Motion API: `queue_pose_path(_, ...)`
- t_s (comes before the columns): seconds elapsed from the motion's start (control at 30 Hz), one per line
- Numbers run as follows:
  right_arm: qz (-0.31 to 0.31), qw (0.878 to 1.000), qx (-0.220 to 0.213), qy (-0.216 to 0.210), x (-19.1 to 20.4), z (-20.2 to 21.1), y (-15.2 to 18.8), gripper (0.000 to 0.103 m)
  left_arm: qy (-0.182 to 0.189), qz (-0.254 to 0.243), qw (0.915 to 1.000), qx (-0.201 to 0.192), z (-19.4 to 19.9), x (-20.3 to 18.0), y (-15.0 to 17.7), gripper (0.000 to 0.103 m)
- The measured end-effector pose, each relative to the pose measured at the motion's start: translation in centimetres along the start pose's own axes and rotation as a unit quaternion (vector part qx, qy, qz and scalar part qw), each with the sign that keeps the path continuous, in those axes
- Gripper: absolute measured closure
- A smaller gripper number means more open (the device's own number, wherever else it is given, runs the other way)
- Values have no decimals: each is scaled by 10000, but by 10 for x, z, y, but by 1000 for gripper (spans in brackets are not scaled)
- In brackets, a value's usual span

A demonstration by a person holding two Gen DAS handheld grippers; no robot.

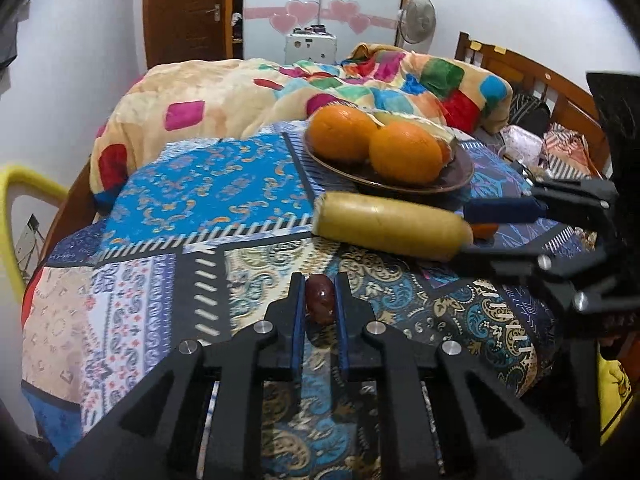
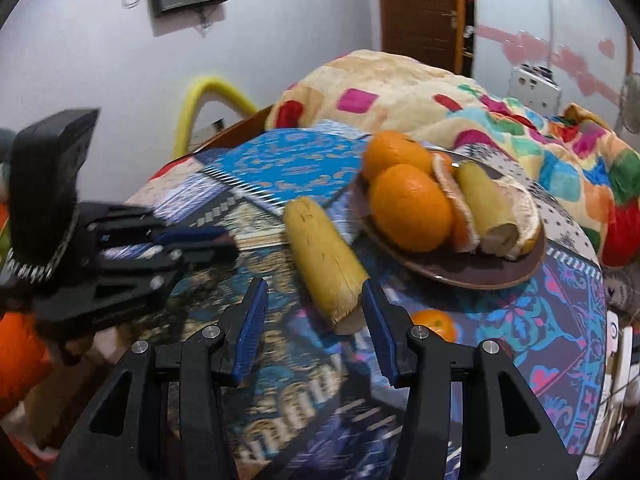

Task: Organize fruits
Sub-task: 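Grasp the yellow corn cob with the right gripper and lift it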

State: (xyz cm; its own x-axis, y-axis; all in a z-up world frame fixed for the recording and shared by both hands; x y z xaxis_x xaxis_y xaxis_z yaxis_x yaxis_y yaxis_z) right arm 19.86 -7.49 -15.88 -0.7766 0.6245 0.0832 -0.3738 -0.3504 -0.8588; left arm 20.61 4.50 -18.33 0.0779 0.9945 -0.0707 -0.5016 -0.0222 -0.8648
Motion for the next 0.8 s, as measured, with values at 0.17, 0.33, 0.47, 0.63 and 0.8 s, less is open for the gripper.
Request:
queue_pose_path(0.17, 260, 9996, 29, 114, 5, -16, -6, 57, -73, 62, 9999, -84, 9, 12, -1, 90)
queue_pose_path(0.33, 217, 9994, 283, 50, 0, -45, -10, 57, -76, 107, 9999, -100, 11, 22, 1, 90)
queue_pose_path(0.47, 354, 9984, 422, 131, 0, -58, -7, 57, -70, 167, 9998, -108, 9, 28, 2, 90)
queue_pose_path(0.63, 390, 9974, 568, 196, 0, -66, -2, 59, -93, 269, 9996, -66, 2, 33, 5, 90)
queue_pose_path(0.8, 182, 9982, 554, 100, 2, -61, -1, 65, -100, 259, 9996, -41, 2, 31, 5, 90)
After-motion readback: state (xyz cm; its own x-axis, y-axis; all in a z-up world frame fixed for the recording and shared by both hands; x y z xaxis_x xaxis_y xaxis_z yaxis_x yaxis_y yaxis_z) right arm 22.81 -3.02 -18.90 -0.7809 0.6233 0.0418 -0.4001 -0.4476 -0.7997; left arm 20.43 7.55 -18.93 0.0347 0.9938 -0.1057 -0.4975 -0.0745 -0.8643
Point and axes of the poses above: each gripper's, at about its wrist camera, not at the fingertips, and z roughly against the way its jaws point, x to its left, y to its underside, the point moved 8 cm from there along -z, roughly the way its jaws point, and after that the axes turned 15 degrees about -x, right-handed, at the moved point
